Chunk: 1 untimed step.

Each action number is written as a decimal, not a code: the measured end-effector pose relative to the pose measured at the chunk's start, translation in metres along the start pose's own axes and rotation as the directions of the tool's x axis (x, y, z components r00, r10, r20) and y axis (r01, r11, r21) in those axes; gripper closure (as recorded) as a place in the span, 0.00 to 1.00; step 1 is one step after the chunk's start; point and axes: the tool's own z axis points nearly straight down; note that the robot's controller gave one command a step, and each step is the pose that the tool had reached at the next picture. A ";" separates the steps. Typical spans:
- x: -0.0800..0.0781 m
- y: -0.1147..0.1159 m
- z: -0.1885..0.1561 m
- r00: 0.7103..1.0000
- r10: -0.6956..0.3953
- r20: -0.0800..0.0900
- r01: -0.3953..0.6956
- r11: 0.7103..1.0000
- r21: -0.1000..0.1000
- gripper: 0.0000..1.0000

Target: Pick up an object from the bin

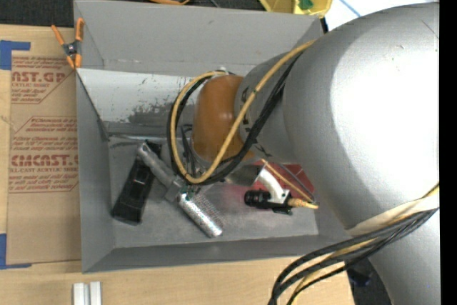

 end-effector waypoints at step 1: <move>0.000 0.000 0.000 1.000 0.000 0.000 0.000 1.000 0.000 1.00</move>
Offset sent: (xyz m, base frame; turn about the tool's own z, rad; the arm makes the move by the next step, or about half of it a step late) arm 0.0002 -0.0001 0.0347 0.0002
